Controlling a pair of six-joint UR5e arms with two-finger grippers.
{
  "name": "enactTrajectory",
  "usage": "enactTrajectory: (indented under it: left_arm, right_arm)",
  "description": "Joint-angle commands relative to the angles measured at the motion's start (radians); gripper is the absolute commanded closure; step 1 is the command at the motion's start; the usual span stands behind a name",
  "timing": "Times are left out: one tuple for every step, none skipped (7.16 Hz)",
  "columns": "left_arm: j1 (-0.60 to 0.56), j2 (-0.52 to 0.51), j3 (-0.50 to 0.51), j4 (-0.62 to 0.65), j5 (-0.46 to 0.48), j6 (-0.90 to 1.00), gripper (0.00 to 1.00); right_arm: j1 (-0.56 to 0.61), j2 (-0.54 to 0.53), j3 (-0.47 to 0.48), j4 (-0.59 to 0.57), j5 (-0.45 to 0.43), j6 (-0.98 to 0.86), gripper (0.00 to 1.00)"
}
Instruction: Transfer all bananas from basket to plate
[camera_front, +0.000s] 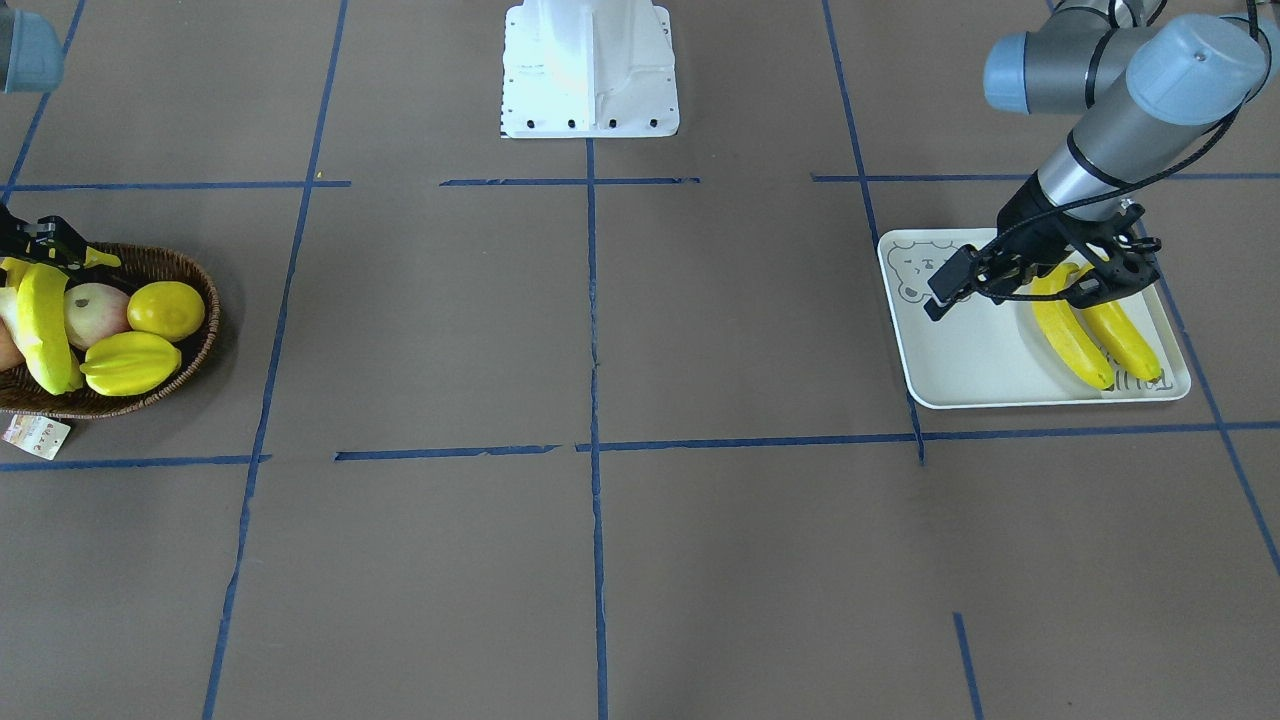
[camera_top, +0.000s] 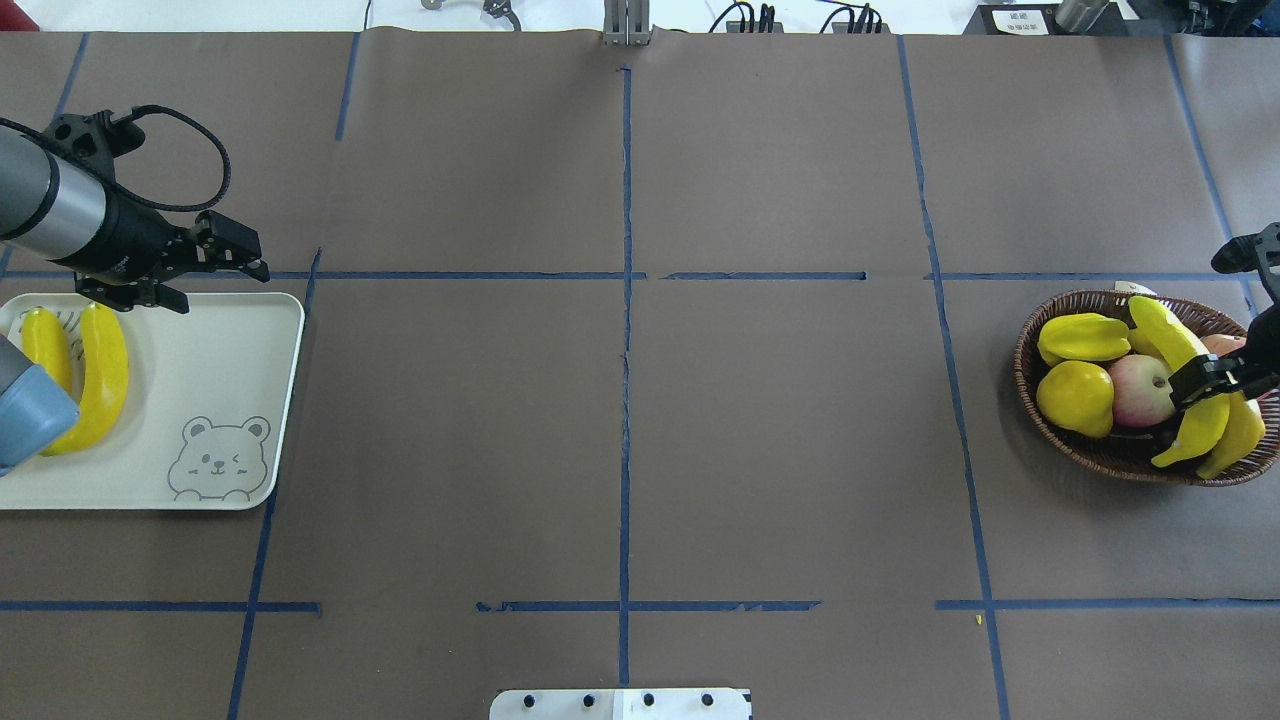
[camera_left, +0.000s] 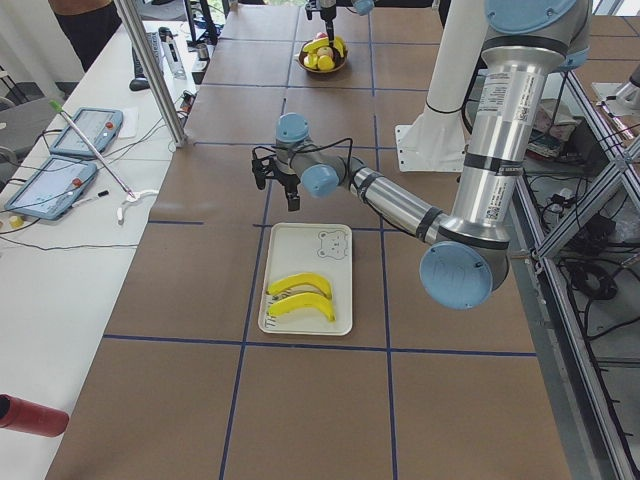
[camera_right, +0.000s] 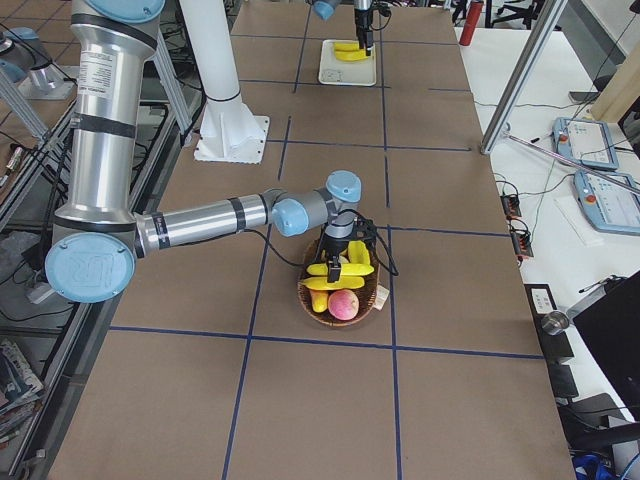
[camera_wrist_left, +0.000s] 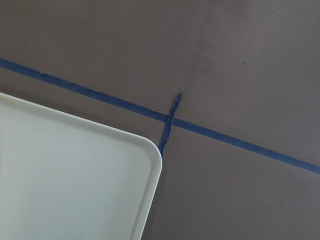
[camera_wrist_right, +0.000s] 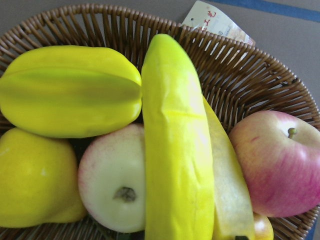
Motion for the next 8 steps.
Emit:
enactTrajectory:
  left_arm:
    - [0.0, 0.0, 0.0, 0.0, 0.0, 0.0, 0.0]
    - [0.0, 0.003, -0.008, 0.0, 0.0, 0.0, 0.0]
    - [0.0, 0.003, -0.012, 0.002, -0.002, -0.002, 0.0]
    - [0.0, 0.003, -0.012, 0.0, 0.0, -0.002, 0.0]
    - [0.0, 0.003, -0.012, 0.0, 0.0, -0.002, 0.0]
    - [0.002, 0.003, -0.012, 0.0, -0.002, -0.002, 0.0]
    - [0.0, 0.005, -0.012, 0.0, 0.0, -0.002, 0.0]
    - [0.002, 0.005, -0.012, 0.002, -0.002, -0.002, 0.0]
  right_arm:
    - [-0.002, 0.005, 0.003, -0.001, 0.0, 0.0, 0.6]
    - [-0.002, 0.006, 0.008, -0.004, 0.002, 0.0, 0.67]
    - [-0.002, 0.006, 0.011, -0.006, 0.002, 0.0, 0.72]
    - [0.0, 0.006, 0.013, -0.006, 0.002, 0.0, 0.79]
    - [0.0, 0.006, 0.014, -0.006, 0.002, 0.0, 0.89]
    - [0.0, 0.009, 0.014, -0.006, 0.0, 0.0, 0.97]
    - [0.001, 0.011, 0.02, -0.008, 0.0, 0.0, 0.99]
    - [0.004, 0.008, 0.035, -0.009, 0.002, 0.0, 1.0]
